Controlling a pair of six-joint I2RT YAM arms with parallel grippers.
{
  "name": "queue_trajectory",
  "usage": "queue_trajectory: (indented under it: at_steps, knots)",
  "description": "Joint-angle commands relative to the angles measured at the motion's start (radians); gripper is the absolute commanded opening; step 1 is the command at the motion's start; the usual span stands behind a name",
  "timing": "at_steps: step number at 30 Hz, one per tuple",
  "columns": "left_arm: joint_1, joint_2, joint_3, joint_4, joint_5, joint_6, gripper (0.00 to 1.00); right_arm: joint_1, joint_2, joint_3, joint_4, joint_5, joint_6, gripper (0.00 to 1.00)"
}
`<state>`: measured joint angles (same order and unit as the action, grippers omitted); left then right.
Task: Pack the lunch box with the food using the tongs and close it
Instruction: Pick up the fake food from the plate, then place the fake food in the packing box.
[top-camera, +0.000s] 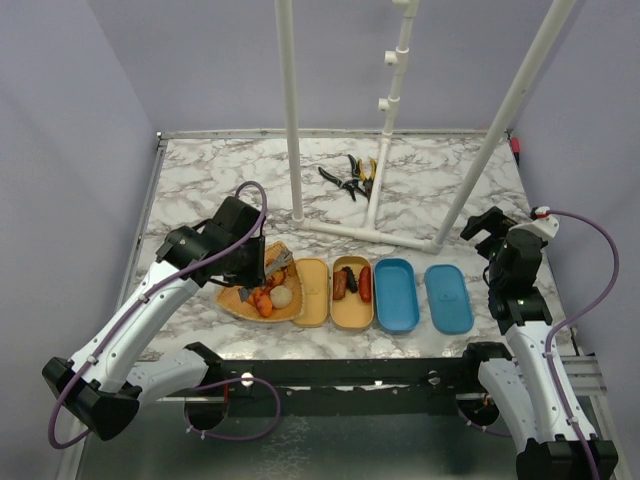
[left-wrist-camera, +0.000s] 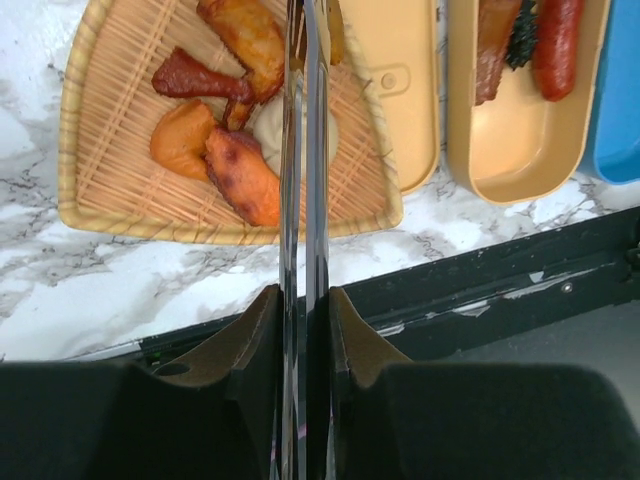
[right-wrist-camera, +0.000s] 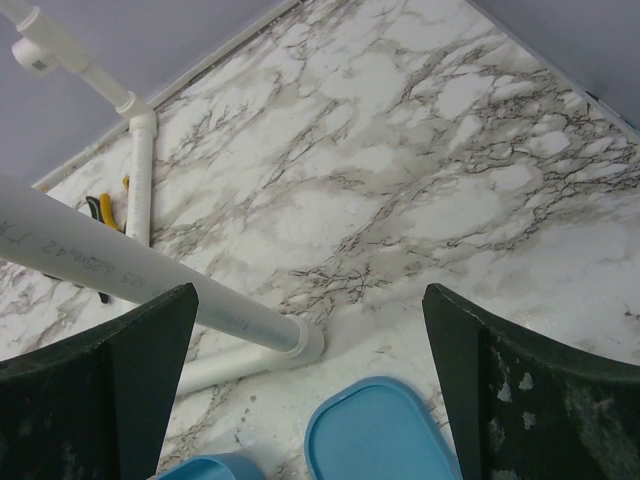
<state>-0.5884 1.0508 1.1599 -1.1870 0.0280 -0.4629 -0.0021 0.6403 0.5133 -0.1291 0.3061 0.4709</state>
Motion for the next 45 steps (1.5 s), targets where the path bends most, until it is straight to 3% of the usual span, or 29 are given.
queue_trajectory:
  at_steps: [1, 9, 19, 25, 32, 39, 45]
  knots:
    - [0.003, -0.022, 0.078, 0.017, 0.028, 0.028, 0.09, -0.003, 0.003, 0.016, -0.029, 0.021, 0.0, 1.0]
    - [0.003, -0.021, 0.194, -0.023, 0.064, 0.07, 0.08, -0.003, -0.003, 0.024, -0.042, 0.039, -0.001, 1.0]
    - [-0.002, -0.026, 0.23, 0.014, 0.181, 0.094, 0.08, -0.003, 0.008, 0.034, -0.054, 0.023, 0.006, 1.0]
    - [-0.021, -0.019, 0.145, 0.129, 0.316, 0.094, 0.06, -0.003, -0.018, 0.039, -0.073, 0.02, 0.015, 1.0]
    - [-0.051, -0.04, 0.013, 0.265, 0.379, 0.024, 0.05, -0.003, -0.033, 0.055, -0.109, 0.03, 0.019, 1.0]
    - [-0.176, -0.091, -0.141, 0.411, 0.342, -0.103, 0.05, -0.003, -0.015, 0.051, -0.107, 0.019, 0.032, 1.0]
    - [-0.268, -0.049, -0.163, 0.548, 0.284, -0.165, 0.05, -0.003, -0.008, 0.049, -0.098, 0.007, 0.041, 1.0]
